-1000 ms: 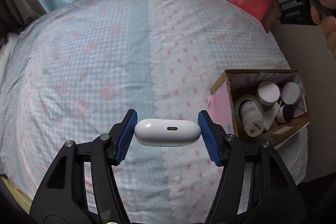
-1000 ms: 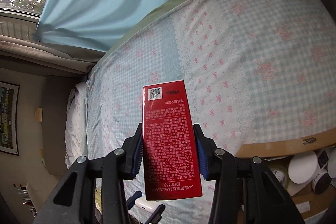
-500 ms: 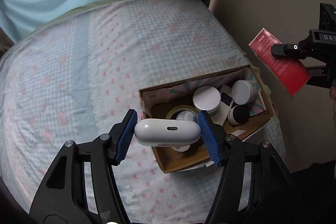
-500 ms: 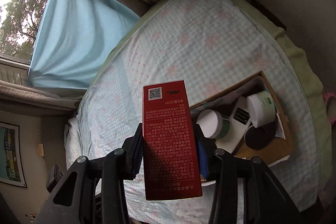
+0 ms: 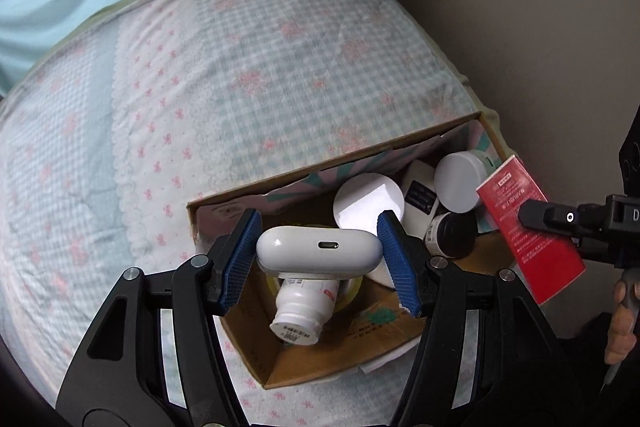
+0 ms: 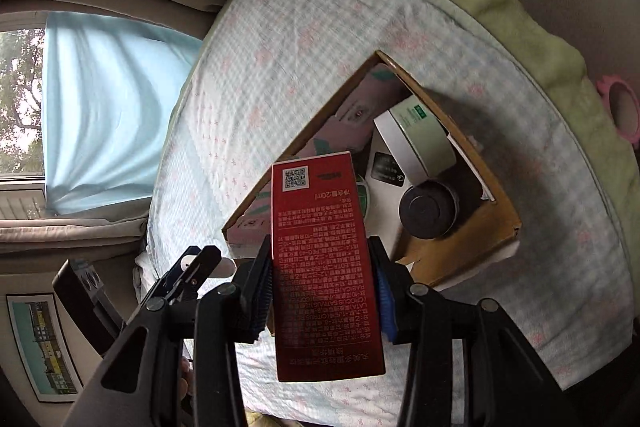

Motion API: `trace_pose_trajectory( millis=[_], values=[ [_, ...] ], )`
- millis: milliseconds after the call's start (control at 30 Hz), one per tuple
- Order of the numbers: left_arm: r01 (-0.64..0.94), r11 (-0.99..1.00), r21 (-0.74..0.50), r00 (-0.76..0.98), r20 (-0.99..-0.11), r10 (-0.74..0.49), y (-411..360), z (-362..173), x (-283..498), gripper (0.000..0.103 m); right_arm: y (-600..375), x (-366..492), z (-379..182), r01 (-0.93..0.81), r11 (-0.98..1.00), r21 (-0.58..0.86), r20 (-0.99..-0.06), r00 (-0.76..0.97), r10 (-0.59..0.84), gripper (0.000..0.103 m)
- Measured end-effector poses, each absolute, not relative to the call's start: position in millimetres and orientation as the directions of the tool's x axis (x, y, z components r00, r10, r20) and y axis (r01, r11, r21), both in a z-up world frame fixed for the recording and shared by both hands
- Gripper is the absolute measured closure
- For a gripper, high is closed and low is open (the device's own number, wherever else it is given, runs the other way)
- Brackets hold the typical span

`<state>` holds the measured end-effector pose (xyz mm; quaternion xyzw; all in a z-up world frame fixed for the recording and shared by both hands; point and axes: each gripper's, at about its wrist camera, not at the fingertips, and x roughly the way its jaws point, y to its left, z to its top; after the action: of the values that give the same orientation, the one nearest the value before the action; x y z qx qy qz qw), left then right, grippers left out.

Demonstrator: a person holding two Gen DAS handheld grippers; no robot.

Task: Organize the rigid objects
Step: 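Carry earbud case with left tool while right tool carries red box to box, then release earbud case with left tool while right tool releases red box in box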

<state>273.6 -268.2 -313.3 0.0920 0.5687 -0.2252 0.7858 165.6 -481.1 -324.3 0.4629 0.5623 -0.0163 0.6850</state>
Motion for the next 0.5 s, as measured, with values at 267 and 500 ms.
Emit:
trace_pose_trajectory(
  millis=[267,500],
  values=[
    [0.468,0.88,-0.083,0.198,-0.96,-0.196,-275.2,-364.8,302.1,0.046,-465.9,183.7,-356.5,0.567,0.579,0.586,-0.808,0.358,0.467,0.063],
    [0.474,0.877,-0.078,0.159,-0.972,-0.172,-275.7,-380.4,307.6,0.046,-457.8,185.1,-364.3,0.62,0.565,0.545,-0.837,0.359,0.413,0.063]
  ],
)
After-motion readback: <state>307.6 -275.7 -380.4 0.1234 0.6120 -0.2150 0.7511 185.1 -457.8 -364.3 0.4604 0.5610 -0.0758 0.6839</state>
